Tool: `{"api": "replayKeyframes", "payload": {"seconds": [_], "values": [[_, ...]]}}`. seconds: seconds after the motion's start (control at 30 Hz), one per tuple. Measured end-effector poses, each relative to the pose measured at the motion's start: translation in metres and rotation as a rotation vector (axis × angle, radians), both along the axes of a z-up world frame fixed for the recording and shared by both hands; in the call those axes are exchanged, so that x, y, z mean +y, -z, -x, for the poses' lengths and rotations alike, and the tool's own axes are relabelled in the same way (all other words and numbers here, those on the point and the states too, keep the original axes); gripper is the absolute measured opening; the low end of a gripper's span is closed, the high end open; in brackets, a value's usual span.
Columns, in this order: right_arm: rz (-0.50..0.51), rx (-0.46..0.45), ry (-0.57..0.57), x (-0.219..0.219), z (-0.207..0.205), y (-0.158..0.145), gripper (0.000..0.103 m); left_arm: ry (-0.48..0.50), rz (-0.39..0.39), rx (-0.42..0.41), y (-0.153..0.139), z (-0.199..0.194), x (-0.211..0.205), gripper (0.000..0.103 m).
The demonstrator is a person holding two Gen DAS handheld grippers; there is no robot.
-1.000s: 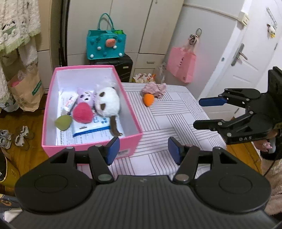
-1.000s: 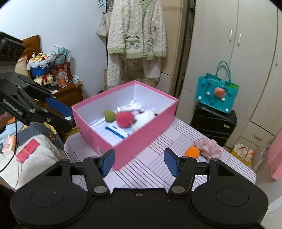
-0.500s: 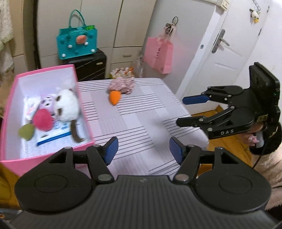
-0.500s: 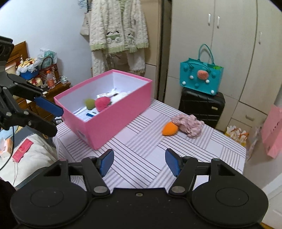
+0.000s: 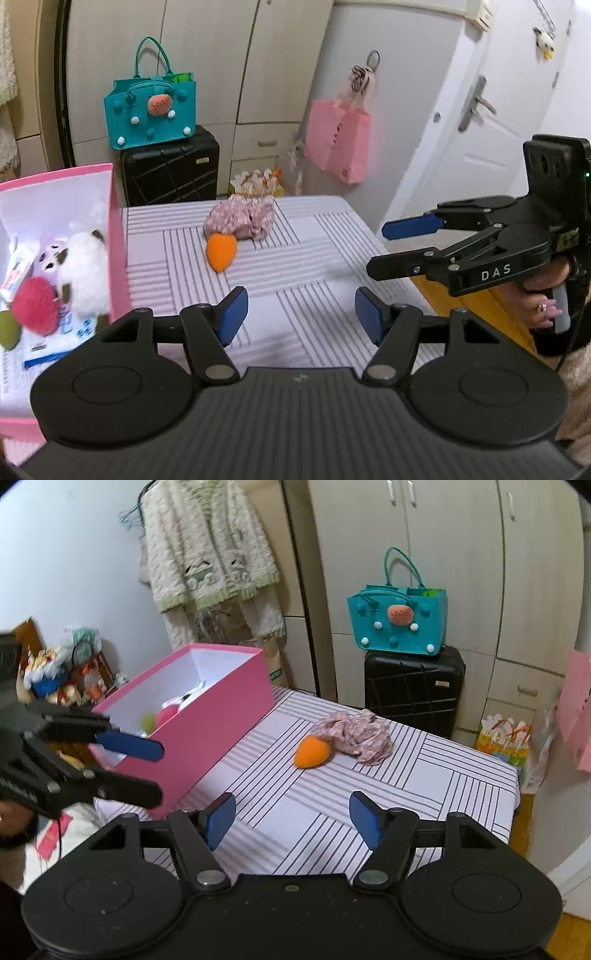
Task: Organize soft objects
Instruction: 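Move both tools back toward the orange sponge and floral scrunchie, then grasp the orange egg sponge with the left gripper while the right grasps the pink floral scrunchie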
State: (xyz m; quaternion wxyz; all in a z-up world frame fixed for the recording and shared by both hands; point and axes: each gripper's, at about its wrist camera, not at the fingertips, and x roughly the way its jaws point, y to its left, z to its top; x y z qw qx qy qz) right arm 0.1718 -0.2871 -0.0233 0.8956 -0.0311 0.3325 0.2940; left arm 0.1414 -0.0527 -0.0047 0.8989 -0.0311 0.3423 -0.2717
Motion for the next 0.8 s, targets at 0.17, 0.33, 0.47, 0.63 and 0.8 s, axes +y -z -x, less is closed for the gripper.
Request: {"api": "replayKeyframes", "payload": {"seconds": [0.17, 0.33, 0.47, 0.63, 0.8], "values": [[-0.069, 0.052, 0.031, -0.013, -0.037, 0.007, 0.078, -0.061, 0.005, -0.022, 0.019, -0.025, -0.012, 0.066], [-0.128, 0.081, 0.036, -0.02, -0.069, 0.013, 0.082, -0.13, -0.024, -0.046, 0.042, -0.045, -0.024, 0.066], [-0.179, 0.101, 0.036, -0.019, -0.097, 0.021, 0.082, -0.186, -0.075, -0.1, 0.062, -0.061, -0.036, 0.066], [-0.156, 0.089, 0.095, -0.014, -0.134, 0.035, 0.082, -0.222, -0.148, -0.105, 0.088, -0.085, -0.049, 0.066], [-0.202, 0.144, 0.094, -0.009, -0.167, 0.048, 0.083, -0.279, -0.216, -0.132, 0.098, -0.101, -0.055, 0.066]]}}
